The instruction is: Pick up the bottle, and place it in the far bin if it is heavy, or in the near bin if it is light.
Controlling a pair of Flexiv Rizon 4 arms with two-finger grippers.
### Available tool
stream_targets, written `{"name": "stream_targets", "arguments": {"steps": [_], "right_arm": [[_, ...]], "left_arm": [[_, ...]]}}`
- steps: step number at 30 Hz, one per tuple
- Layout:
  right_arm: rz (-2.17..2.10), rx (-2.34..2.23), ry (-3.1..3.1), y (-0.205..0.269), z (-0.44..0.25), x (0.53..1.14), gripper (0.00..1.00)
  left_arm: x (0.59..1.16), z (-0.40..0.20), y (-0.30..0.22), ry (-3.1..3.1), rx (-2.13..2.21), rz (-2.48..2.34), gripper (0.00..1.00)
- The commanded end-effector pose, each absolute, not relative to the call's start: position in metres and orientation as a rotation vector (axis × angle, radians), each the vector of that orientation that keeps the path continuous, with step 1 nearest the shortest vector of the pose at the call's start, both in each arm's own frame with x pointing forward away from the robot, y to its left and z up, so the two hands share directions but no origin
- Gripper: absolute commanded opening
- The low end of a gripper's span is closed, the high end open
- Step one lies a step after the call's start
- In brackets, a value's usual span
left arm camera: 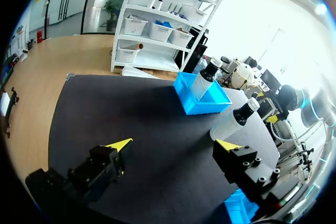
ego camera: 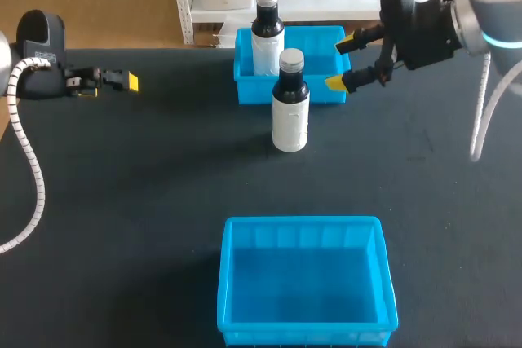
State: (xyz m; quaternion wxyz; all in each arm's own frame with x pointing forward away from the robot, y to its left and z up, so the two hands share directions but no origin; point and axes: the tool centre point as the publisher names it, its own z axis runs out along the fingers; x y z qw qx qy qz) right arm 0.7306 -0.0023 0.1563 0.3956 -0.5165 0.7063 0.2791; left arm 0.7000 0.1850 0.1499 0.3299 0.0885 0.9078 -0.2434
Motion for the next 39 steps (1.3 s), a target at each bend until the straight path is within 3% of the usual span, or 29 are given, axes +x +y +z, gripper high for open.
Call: {"name": "stream_targets", "arguments": {"steps": [1,39], "right_arm": [[0.642,-1.252,1.785,0.000,0.152,0.730,1.00],[0.876,-1.451,1.698,0.046,0.123,0.754,1.00]], "left_arm": [[0.700,0.150,0.185,2.375,0.231,-0.637,1.00],[0.700,0.150,0.185,2.375,0.231,-0.637,1.00]]}}
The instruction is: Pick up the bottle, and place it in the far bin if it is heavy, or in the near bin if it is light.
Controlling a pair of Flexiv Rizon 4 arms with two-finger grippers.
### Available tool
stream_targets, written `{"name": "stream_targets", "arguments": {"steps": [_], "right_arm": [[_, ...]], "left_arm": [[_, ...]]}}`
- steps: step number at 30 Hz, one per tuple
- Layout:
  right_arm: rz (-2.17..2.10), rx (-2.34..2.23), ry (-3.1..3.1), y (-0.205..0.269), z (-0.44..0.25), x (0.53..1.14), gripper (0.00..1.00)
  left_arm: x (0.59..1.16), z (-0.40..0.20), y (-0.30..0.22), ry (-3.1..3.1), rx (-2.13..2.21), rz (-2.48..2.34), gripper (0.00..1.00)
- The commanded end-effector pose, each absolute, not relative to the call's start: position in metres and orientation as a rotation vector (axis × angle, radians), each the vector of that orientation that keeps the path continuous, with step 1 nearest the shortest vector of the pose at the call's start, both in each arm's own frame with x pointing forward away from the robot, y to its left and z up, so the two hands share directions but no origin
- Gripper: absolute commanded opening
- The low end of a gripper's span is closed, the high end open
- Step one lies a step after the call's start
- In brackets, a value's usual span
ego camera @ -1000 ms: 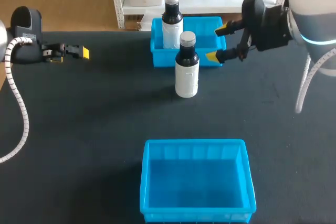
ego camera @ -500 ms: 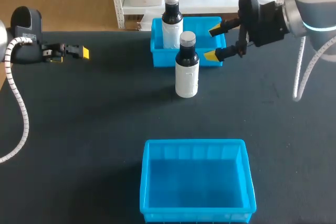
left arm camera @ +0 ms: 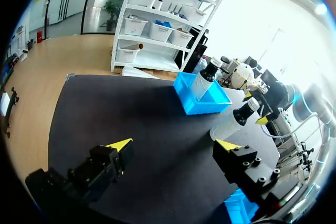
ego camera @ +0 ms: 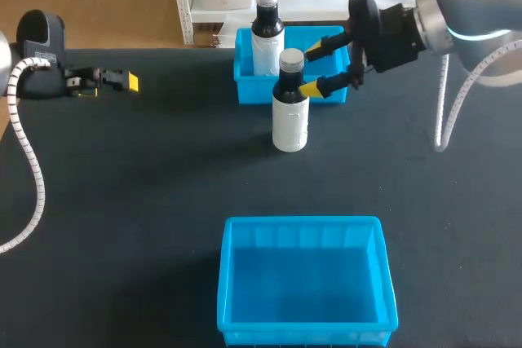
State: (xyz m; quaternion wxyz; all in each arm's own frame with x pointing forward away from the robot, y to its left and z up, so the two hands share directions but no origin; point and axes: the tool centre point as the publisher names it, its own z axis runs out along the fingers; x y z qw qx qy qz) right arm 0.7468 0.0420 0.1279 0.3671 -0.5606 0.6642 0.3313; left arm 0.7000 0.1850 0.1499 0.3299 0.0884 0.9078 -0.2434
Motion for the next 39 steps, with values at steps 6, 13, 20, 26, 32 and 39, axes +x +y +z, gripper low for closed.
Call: {"name": "stream_targets", "arguments": {"steps": [6,13,20,26,32,39], "right_arm": [[0.901,-1.476,1.678,0.054,0.121,0.756,1.00],[0.915,-1.486,1.659,0.062,0.123,0.756,1.00],[0.936,-1.488,1.654,0.070,0.120,0.751,1.00],[0.945,-1.494,1.651,0.074,0.119,0.751,1.00],[0.946,-1.499,1.649,0.075,0.119,0.751,1.00],[0.945,-1.497,1.660,0.075,0.117,0.750,0.95]], "left_arm": [[0.700,0.150,0.185,2.375,0.231,-0.637,1.00],[0.700,0.150,0.185,2.375,0.231,-0.637,1.00],[0.700,0.150,0.185,2.375,0.231,-0.637,1.00],[0.700,0.150,0.185,2.375,0.231,-0.637,1.00],[0.700,0.150,0.185,2.375,0.231,-0.637,1.00],[0.700,0.150,0.185,2.375,0.231,-0.637,1.00]]}}
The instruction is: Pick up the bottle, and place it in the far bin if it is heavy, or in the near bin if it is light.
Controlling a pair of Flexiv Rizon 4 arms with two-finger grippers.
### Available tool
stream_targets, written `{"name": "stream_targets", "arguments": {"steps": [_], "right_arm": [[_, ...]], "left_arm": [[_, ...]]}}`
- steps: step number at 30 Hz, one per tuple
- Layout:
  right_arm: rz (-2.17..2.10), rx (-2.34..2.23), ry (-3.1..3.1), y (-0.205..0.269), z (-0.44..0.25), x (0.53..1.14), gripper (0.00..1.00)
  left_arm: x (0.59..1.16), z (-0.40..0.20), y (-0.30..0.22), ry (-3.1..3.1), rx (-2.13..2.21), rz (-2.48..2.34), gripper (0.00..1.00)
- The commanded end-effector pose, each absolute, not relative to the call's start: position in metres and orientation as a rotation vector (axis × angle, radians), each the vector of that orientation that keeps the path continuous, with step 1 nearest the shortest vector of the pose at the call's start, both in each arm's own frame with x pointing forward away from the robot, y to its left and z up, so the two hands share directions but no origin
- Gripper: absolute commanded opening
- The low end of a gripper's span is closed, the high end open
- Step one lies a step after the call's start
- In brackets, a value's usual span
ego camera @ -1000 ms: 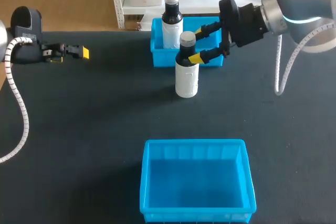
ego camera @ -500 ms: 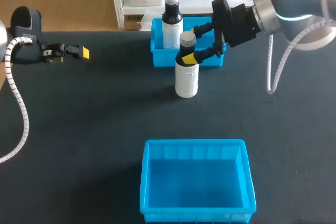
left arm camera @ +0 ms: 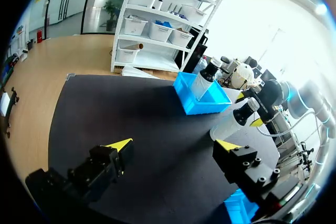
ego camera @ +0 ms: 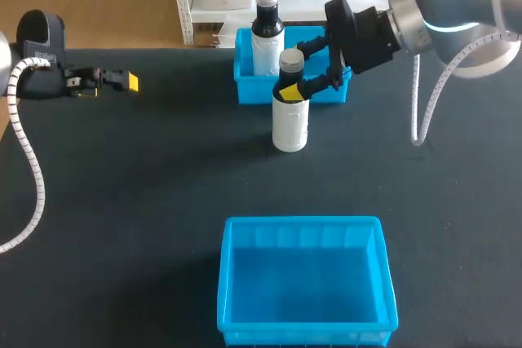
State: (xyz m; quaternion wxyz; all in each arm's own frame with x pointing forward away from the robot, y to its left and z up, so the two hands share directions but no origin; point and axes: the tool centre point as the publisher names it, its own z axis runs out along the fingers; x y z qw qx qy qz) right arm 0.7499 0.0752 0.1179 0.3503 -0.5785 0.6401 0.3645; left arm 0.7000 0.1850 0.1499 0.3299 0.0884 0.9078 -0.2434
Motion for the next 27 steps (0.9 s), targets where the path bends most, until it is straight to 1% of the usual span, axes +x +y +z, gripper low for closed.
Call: {"name": "stream_targets", "arguments": {"steps": [1,3,6,8,10,13,16,17,18,20,24,27], "right_arm": [[0.945,-1.496,1.661,0.0750,0.1170,0.7501,0.93],[0.945,-1.497,1.664,0.0747,0.1164,0.7497,0.86],[0.944,-1.496,1.665,0.0742,0.1160,0.7495,0.82],[0.943,-1.496,1.664,0.0740,0.1166,0.7497,0.74],[0.943,-1.497,1.663,0.0742,0.1168,0.7499,0.73],[0.945,-1.501,1.660,0.0761,0.1167,0.7500,0.63],[0.948,-1.505,1.657,0.0774,0.1167,0.7498,0.61],[0.949,-1.506,1.657,0.0775,0.1166,0.7498,0.58],[0.950,-1.506,1.657,0.0776,0.1166,0.7498,0.58],[0.950,-1.506,1.657,0.0777,0.1166,0.7497,0.50],[0.950,-1.507,1.661,0.0773,0.1155,0.7489,0.47],[0.950,-1.507,1.663,0.0770,0.1154,0.7487,0.43]], "left_arm": [[0.7000,0.1499,0.1850,2.375,0.231,-0.637,1.00],[0.7000,0.1499,0.1850,2.375,0.231,-0.637,1.00],[0.7000,0.1499,0.1850,2.375,0.231,-0.637,1.00],[0.7000,0.1499,0.1850,2.375,0.231,-0.637,1.00],[0.7000,0.1499,0.1850,2.375,0.231,-0.637,1.00],[0.7000,0.1499,0.1850,2.375,0.231,-0.637,1.00],[0.7000,0.1499,0.1850,2.375,0.231,-0.637,1.00],[0.7000,0.1499,0.1850,2.375,0.231,-0.637,1.00],[0.7000,0.1499,0.1850,2.375,0.231,-0.637,1.00],[0.7000,0.1499,0.1850,2.375,0.231,-0.637,1.00],[0.7000,0.1499,0.1850,2.375,0.231,-0.637,1.00],[0.7000,0.1499,0.1850,2.375,0.231,-0.637,1.00]]}}
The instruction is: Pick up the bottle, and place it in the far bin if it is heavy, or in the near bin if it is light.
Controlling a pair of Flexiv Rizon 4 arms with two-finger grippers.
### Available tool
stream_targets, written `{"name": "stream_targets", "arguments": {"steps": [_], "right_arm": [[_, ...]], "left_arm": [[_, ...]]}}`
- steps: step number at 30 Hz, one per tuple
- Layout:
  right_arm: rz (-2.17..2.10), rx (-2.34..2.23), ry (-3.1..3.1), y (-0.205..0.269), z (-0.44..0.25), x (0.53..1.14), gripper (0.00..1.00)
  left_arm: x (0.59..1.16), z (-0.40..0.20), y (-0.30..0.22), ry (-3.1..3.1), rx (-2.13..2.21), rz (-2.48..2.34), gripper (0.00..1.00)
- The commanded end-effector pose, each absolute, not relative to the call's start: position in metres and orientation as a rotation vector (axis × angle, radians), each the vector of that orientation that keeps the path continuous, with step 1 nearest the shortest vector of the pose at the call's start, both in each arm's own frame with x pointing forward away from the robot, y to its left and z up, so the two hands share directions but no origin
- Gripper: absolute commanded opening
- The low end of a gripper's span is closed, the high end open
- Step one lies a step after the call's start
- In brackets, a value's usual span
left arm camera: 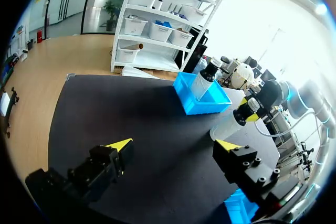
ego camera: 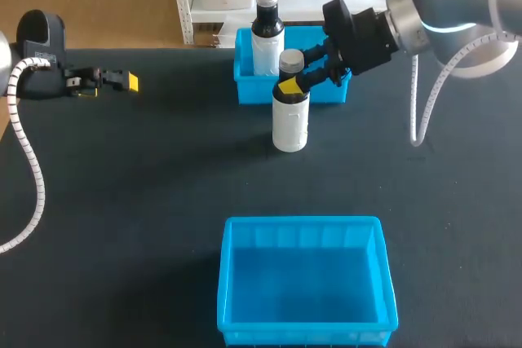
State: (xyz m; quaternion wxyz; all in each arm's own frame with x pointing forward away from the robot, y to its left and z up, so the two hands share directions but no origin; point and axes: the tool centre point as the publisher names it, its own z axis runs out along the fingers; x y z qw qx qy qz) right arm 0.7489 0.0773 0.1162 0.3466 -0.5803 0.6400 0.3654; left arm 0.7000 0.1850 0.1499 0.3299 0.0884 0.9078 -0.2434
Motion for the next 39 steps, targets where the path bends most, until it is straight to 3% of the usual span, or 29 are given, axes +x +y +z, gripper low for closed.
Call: {"name": "stream_targets", "arguments": {"steps": [1,4,7,39], "right_arm": [[0.949,-1.507,1.663,0.077,0.115,0.749,0.42],[0.949,-1.507,1.662,0.077,0.116,0.749,0.34],[0.947,-1.507,1.659,0.077,0.117,0.749,0.00],[0.794,-1.451,1.689,0.017,0.201,0.760,0.00]], "left_arm": [[0.700,0.150,0.185,2.375,0.231,-0.637,1.00],[0.700,0.150,0.185,2.375,0.231,-0.637,1.00],[0.700,0.150,0.185,2.375,0.231,-0.637,1.00],[0.700,0.150,0.185,2.375,0.231,-0.637,1.00]]}}
